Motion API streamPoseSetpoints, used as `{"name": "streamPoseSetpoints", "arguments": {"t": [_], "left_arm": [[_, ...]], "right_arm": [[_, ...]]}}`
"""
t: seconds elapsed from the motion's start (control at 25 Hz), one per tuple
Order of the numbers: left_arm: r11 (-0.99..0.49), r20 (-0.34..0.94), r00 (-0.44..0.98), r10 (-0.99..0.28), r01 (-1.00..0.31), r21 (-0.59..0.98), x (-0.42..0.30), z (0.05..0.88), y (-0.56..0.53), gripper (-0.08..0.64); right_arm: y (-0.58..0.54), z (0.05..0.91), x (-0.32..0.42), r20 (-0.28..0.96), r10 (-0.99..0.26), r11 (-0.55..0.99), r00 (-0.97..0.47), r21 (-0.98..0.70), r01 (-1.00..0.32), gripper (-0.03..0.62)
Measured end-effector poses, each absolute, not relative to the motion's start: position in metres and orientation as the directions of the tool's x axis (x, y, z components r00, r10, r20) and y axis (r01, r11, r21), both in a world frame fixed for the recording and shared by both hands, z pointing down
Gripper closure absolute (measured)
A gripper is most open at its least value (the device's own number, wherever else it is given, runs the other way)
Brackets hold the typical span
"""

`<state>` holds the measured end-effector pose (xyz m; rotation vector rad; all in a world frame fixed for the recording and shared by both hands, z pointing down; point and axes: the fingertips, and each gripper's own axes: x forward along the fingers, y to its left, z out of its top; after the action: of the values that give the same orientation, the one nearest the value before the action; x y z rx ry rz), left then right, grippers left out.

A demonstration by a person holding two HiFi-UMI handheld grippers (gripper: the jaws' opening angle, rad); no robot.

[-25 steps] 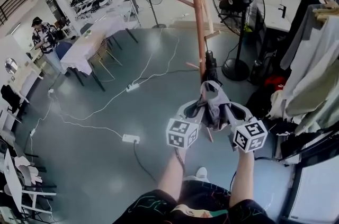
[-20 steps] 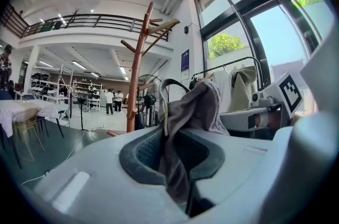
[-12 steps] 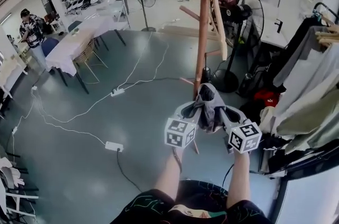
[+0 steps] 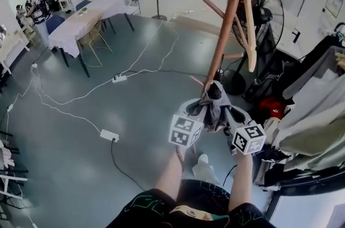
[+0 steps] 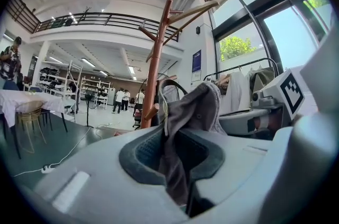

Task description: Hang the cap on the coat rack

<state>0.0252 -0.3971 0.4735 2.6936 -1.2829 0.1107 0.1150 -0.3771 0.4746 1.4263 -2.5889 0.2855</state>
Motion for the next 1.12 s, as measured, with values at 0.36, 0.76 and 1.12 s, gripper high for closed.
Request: {"name": "streamPoseSetpoints", "arguments": {"t": [0.36, 0.76, 1.12], "left_arm": [[-0.567, 0.218, 0.576, -0.788, -0.817, 0.107, 0.019, 0.499, -0.422, 0.502], [-0.541, 0.278, 0.541, -0.794, -0.837, 0.082, 0.025, 0.520, -0.457, 0.502], [-0.527, 0.347, 0.534, -0.771, -0.841, 0.121, 0.041, 0.548, -0.482, 0.495]], "right_arm": [[-0.409, 0.504, 0.107, 0.283, -0.765, 0.559, -0.578, -0.152, -0.815, 0.555], [-0.447, 0.532, 0.109, 0.299, -0.737, 0.567, -0.607, -0.217, -0.795, 0.555], [-0.478, 0.563, 0.125, 0.357, -0.711, 0.546, -0.606, -0.264, -0.795, 0.555]]}}
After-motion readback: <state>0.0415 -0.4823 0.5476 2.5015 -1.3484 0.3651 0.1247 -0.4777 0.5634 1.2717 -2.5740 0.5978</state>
